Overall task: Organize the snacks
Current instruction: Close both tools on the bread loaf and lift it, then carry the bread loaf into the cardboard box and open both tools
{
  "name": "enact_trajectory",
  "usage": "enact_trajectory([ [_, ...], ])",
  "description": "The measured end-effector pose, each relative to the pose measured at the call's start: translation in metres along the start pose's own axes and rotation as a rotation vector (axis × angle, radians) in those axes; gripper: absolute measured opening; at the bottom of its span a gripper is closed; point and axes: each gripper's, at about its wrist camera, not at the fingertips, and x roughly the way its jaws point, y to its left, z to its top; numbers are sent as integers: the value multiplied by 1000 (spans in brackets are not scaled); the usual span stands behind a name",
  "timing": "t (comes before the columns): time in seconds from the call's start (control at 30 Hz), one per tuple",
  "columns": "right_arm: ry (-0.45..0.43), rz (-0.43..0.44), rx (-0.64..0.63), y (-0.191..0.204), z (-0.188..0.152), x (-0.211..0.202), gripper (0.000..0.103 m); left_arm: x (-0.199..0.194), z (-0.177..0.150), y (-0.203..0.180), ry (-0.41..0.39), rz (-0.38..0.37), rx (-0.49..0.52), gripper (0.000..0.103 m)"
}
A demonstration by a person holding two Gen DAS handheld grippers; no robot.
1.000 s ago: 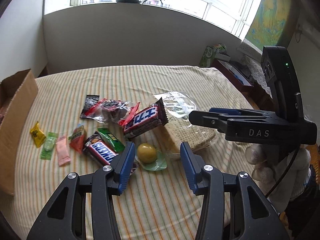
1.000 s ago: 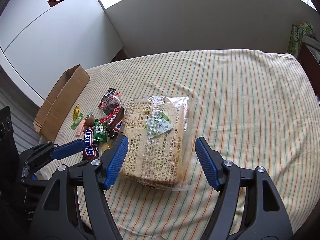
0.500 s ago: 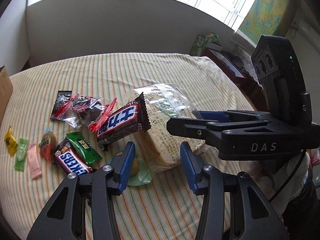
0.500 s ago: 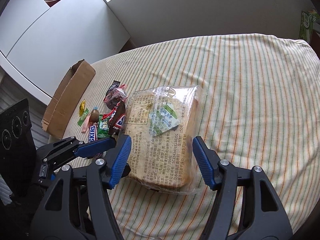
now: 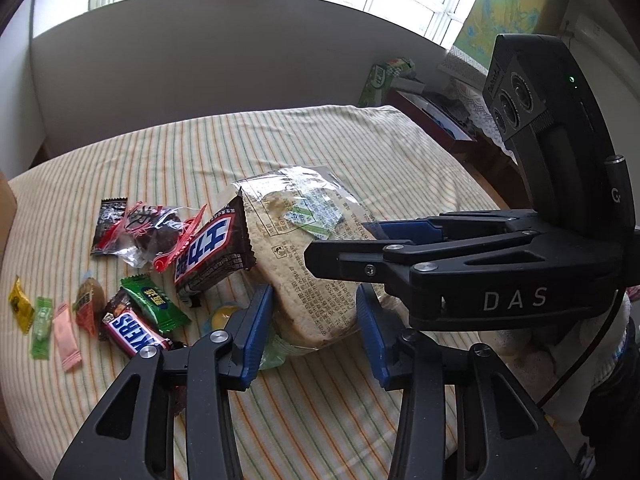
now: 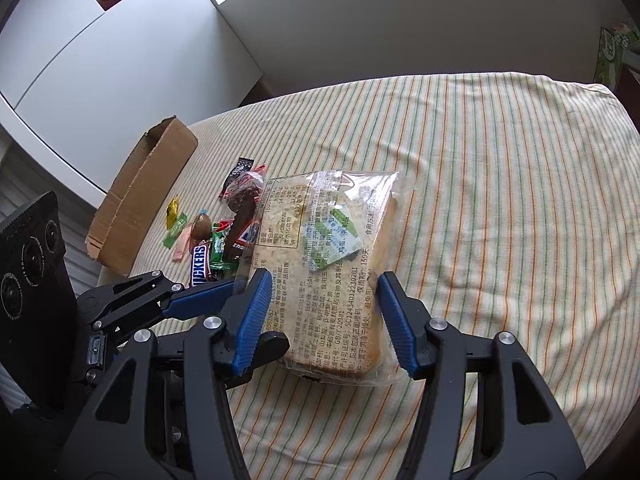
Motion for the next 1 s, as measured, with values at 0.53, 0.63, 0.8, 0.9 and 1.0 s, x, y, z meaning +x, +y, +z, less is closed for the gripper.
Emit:
enact_trajectory([
  [0.53, -71, -10, -70, 54, 2, -45, 58, -62, -9, 7, -100, -13, -16, 41],
  [0.63, -73, -10, -98, 72, 4, -46, 58, -76, -13, 12, -123, 6, -18, 41],
  [0.8, -78, 6, -137, 105, 10, -42, 58, -99, -18, 28, -162, 36, -38, 41],
  [0.9, -82, 17, -165, 126, 16, -39, 58, -115, -20, 41, -188, 55, -52, 41],
  [1.0, -80, 29, -197, 148, 23, -32, 58, -130, -24, 57, -211, 74, -71, 41],
])
